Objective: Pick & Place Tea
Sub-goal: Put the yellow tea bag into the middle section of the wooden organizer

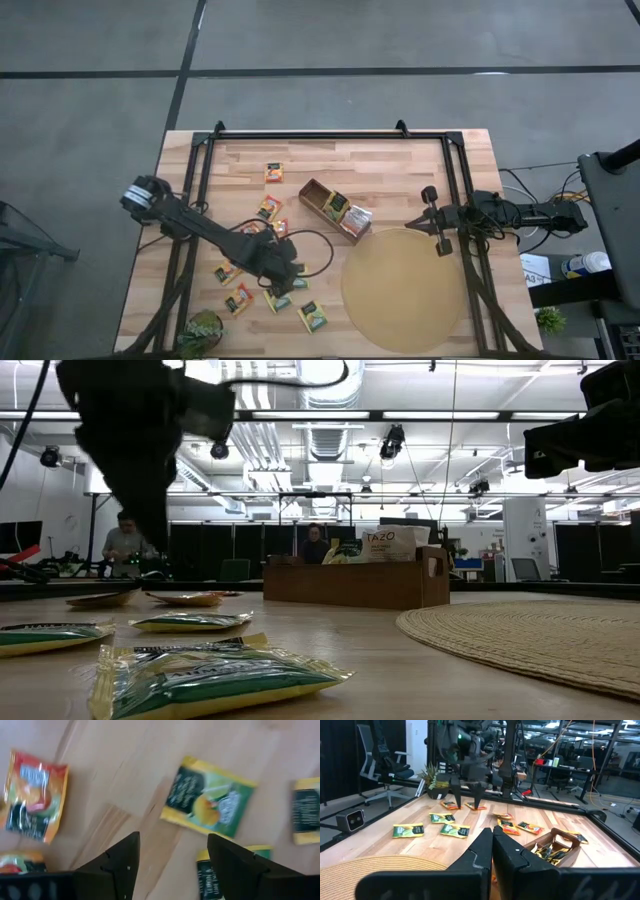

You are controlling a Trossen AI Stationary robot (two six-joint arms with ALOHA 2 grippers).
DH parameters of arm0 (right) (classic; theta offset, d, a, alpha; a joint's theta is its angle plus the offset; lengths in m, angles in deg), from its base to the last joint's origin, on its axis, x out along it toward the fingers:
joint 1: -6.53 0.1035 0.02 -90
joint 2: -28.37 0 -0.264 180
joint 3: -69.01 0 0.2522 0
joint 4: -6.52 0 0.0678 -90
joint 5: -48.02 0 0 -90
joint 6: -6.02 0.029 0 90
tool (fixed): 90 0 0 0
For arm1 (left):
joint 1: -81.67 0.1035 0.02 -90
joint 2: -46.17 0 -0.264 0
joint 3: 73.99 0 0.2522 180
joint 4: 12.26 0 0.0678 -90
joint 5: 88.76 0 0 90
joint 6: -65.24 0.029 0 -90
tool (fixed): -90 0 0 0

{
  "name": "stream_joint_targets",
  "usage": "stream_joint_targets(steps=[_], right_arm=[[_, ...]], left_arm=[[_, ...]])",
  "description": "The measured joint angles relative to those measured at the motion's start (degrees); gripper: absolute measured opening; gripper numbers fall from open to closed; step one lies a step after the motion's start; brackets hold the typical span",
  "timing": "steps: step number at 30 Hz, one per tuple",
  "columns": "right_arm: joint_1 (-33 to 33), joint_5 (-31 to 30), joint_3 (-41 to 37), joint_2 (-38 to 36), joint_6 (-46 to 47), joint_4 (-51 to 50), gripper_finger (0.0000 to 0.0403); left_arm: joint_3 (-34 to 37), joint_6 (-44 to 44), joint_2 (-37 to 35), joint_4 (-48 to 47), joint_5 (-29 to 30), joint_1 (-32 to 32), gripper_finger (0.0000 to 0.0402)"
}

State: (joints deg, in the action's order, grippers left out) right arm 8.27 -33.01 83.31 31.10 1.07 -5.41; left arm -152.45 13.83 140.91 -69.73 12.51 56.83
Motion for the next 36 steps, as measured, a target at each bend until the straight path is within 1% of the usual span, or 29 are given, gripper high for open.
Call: stream_joint_targets(steps=[7,12,20,27,32,36], right_arm=[[0.02,0.00,0.00,0.00,0.00,0.00,0.0008],[0.00,0.00,0.00,0.00,0.00,0.00,0.0008],[0.02,0.00,0.00,0.02,0.00,0.00,0.0008],[0.02,0.00,0.00,0.02,0.00,0.00,0.0008],[0.00,0.00,0.00,0.02,0.00,0.00,0.0008],[0.02,0.00,0.00,0.04,0.00,0.00,0.0008]], left_arm=[[0.73,-3.62,2.05,0.34,-0.31,1.51,0.0225],[-0.52,-5.95,3.63,1.07,-0.31,3.59,0.0225],[-3.58,-4.84,6.65,0.16,-0.31,4.50,0.0225],[-3.90,-6.11,7.47,-1.89,-0.32,4.73,0.0225],[-3.64,-5.70,8.86,-2.82,-3.05,5.41,0.0225],[-3.92,-4.50,9.74,-2.76,-3.90,5.68,0.0225]])
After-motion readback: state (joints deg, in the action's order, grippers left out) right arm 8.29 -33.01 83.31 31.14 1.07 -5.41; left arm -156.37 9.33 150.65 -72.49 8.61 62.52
